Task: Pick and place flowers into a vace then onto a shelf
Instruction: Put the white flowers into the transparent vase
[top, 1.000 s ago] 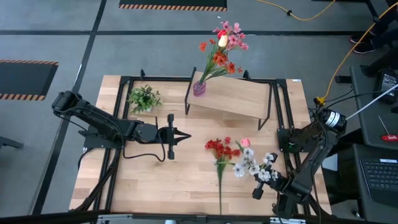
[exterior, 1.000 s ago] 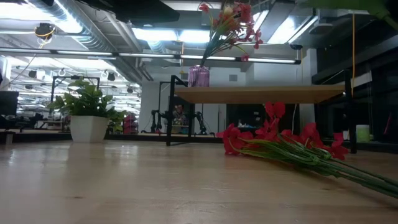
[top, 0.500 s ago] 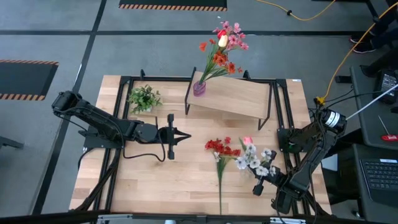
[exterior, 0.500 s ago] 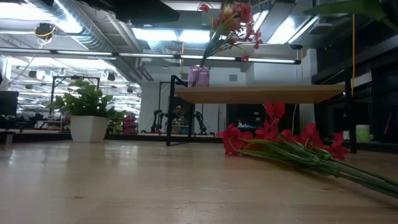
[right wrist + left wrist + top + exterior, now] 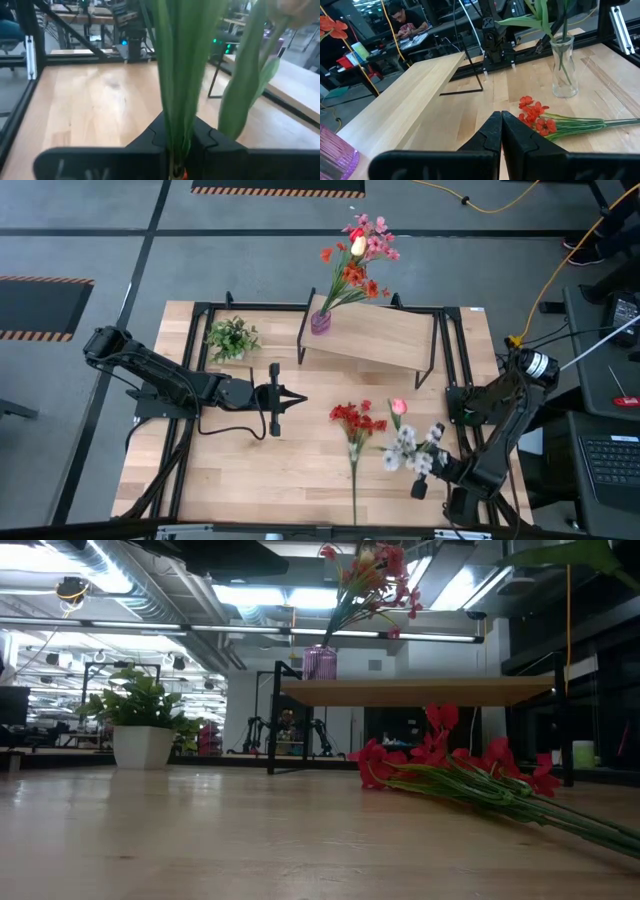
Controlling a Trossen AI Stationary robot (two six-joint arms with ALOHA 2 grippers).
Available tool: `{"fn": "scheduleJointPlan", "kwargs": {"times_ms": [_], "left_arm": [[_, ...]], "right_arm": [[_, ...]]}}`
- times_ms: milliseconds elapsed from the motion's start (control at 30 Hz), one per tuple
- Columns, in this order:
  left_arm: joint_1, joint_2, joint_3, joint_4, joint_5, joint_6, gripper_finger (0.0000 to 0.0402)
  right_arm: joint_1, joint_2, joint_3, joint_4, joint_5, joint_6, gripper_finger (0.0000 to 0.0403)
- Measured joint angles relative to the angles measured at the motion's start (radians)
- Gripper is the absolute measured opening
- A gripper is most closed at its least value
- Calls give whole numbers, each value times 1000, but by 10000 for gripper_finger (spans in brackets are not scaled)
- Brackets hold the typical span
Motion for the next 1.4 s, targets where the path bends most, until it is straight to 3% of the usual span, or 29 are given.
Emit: {"fn": "scheduleJointPlan", "kwargs": {"times_ms": [200,400,700,867,1400], "left_arm": [[0,0,0,-3,0,0,6],[0,0,0,-4,0,-1,6],[0,0,0,-4,0,-24,6],[0,0,0,-5,0,-25,6],[0,0,0,-5,0,-24,6]], "right_arm": [[0,-10,0,-6,-103,2,33],[0,-10,0,-6,-130,0,45],[0,-10,0,-31,-136,5,158],[0,-37,0,-32,-263,13,199],[0,-194,0,-85,-520,24,210]]}}
